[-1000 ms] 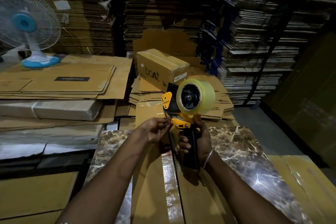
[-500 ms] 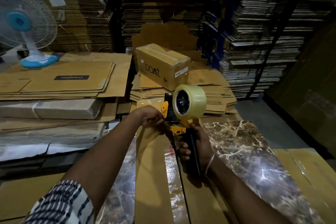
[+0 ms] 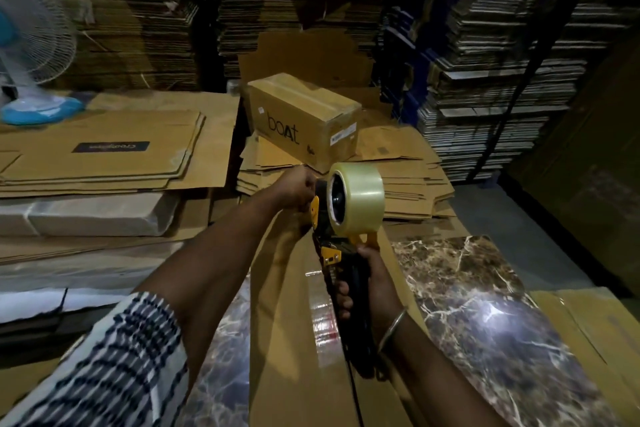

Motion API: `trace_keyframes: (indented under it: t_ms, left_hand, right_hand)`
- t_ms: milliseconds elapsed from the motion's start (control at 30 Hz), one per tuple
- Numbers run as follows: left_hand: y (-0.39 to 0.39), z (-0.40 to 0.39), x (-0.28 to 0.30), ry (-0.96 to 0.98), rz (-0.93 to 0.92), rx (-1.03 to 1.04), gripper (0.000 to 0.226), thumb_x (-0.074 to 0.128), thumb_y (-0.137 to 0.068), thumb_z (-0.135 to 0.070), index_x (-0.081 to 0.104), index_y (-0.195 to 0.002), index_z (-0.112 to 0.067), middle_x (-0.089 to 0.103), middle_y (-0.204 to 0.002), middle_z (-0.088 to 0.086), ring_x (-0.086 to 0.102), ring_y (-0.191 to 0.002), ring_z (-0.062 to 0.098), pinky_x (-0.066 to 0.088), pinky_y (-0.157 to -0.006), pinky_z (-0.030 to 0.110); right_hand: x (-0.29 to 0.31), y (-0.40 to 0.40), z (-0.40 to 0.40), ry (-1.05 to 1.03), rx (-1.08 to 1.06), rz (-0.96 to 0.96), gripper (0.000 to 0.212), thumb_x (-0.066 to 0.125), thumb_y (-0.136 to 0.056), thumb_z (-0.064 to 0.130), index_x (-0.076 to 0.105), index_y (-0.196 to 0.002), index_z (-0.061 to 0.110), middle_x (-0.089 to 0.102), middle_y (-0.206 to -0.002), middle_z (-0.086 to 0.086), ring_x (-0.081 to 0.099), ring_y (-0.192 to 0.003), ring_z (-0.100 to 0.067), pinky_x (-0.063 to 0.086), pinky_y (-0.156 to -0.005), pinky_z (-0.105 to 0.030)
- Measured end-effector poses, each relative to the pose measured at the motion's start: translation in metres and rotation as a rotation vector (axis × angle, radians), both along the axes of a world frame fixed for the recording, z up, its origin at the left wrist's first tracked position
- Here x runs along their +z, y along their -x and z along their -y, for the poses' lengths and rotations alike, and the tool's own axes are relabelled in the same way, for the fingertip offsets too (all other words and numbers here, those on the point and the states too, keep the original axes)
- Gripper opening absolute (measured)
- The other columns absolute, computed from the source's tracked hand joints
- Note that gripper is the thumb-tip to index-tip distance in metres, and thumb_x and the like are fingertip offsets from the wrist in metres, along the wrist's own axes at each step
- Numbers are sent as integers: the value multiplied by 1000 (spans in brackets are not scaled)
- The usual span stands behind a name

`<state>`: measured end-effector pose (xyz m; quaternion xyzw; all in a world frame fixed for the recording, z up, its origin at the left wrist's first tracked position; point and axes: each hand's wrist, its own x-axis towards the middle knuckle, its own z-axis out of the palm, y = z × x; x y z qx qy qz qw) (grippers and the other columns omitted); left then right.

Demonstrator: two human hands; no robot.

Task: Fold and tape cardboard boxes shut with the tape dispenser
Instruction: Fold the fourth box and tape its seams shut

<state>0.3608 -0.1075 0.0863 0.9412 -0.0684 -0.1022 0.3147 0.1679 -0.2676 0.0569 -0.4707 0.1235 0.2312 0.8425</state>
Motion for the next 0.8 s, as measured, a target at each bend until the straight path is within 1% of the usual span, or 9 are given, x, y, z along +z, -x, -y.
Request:
trace_keyframes:
  t_ms: [67,133,267,333,400,467,667,733,800]
  left_hand:
    - [-15,3,-2,-51,21,-14,19,58,-79,10,65,-66,-2,60,-66,8,56,-62,21,43,-56,29]
    - [-28,5,-5,-90,47,-55,32,55,-82,9,58,-59,-13,57,-65,4,55,-62,21,41,-55,29]
    - [-47,1,-9,-110,80,-142,32,64,-81,5,57,-61,-20,68,-76,13,69,-74,31,55,-64,40]
    - [-53,0,-13,-73,61,-126,26,65,-82,4,61,-66,-15,70,-82,20,70,-73,32,58,-64,43]
    - [-57,-3,-21,-32,42,-109,14,64,-83,5,65,-76,-7,67,-82,19,66,-71,30,56,-62,40]
    - [-59,-8,-27,0,36,-107,8,63,-84,6,68,-88,1,68,-85,16,64,-74,27,56,-67,42]
    - [-64,-15,-47,159,-53,-90,26,70,-83,-10,70,-103,6,71,-104,24,68,-91,29,55,-85,48]
    - [-63,-18,-55,239,-116,-42,32,65,-83,-11,68,-109,8,69,-107,27,69,-91,33,57,-79,44]
    - [-55,-15,-57,331,-167,14,28,56,-89,1,62,-113,13,63,-110,36,67,-86,34,55,-72,41]
  right_hand:
    - [1,-12,-4,39,-19,8,48,51,-83,58,59,-67,14,41,-57,-1,35,-40,-13,27,-39,-21]
    - [4,-23,-9,72,-33,-6,49,49,-87,58,58,-67,14,42,-57,-2,35,-40,-13,28,-39,-21]
    - [6,-42,-17,116,-46,-13,49,46,-93,58,61,-73,15,43,-60,-1,37,-43,-14,29,-40,-22]
    - [6,-49,-18,118,-30,-18,50,46,-93,59,62,-78,15,44,-61,-1,38,-44,-13,31,-41,-22]
    - [5,-54,-20,108,-18,-31,50,46,-93,61,62,-80,15,44,-61,0,38,-44,-13,32,-40,-22]
    - [3,-58,-23,113,-6,-49,51,46,-92,62,62,-80,14,44,-61,0,39,-43,-12,33,-40,-22]
    - [-3,-59,-31,148,0,-103,53,45,-93,63,62,-88,13,44,-62,-1,39,-43,-13,34,-40,-22]
    - [-2,-58,-32,165,-13,-97,52,45,-94,61,61,-92,11,45,-62,-2,40,-43,-14,34,-40,-22]
    - [-1,-58,-34,185,-23,-87,52,43,-95,60,59,-93,10,45,-61,-3,39,-43,-14,34,-40,-22]
